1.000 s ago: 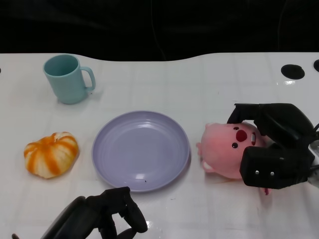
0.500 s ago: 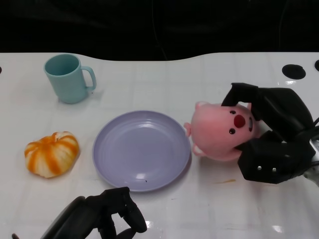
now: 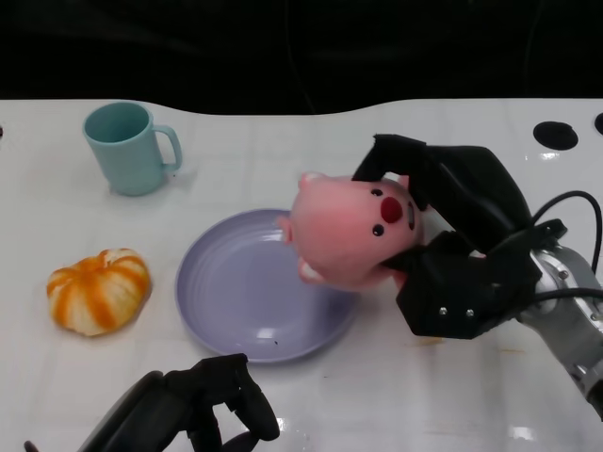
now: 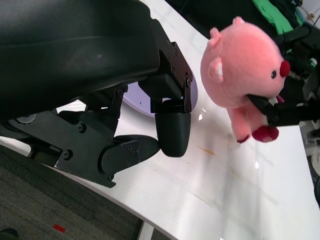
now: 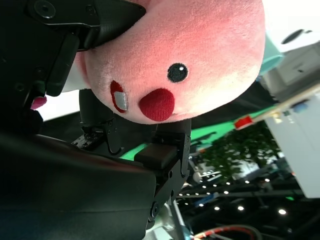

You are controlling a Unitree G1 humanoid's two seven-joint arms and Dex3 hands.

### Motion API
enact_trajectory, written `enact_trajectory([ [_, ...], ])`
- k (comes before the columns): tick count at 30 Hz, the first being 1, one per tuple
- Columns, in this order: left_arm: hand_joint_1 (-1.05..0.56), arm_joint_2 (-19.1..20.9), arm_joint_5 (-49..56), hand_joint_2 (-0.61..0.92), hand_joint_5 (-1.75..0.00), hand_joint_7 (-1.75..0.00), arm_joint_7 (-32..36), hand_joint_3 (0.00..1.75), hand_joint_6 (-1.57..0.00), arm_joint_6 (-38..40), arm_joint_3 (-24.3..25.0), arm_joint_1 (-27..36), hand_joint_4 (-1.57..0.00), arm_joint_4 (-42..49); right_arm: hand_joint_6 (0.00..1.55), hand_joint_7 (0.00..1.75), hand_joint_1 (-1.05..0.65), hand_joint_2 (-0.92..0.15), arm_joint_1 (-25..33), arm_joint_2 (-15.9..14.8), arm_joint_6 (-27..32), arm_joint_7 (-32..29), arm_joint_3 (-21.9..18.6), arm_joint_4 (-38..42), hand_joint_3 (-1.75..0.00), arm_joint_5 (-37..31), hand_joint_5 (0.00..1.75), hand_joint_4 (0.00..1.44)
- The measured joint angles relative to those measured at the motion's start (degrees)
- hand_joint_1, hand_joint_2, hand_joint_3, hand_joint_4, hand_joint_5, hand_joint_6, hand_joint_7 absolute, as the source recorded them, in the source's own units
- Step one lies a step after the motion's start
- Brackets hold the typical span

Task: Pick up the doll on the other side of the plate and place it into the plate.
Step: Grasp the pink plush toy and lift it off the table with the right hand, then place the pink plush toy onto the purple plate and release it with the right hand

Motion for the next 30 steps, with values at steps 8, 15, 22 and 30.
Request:
enact_trajectory([
  [8,-0.26,-0.11,1.26,0.76,-1.75,-1.27,0.20,0.75,-0.66,-0.45,-0.95,-0.08,-0.68,0.69,0.75,1.75,-0.25,-0.25,-7.69,6.30,0.12,-0.30,5.03,6.46,-1.39,-3.47,1.75,1.01],
  [15,-0.25,-0.11,1.49,0.76,-1.75,-1.27,0.91,0.77,-0.65,-1.06,-1.44,0.04,-0.68,0.91,0.74,1.71,-0.28,-0.32,-12.34,9.43,-0.47,-0.80,7.32,12.33,-1.22,-4.56,1.75,1.01],
  [22,-0.25,-0.12,1.56,0.75,-1.75,-1.27,1.10,0.77,-0.65,-1.13,-1.61,0.28,-0.67,0.90,0.85,1.29,-0.26,-0.46,-14.70,11.99,-0.09,-0.71,9.55,17.29,-0.89,-5.51,1.75,0.93],
  [30,-0.25,-0.13,2.11,0.76,-1.75,-1.27,1.11,0.77,-0.65,-0.56,-1.77,0.83,-0.70,-0.21,0.57,0.01,-0.48,-0.91,-14.85,13.16,2.25,7.00,10.65,17.07,-0.11,-4.62,0.46,0.46],
])
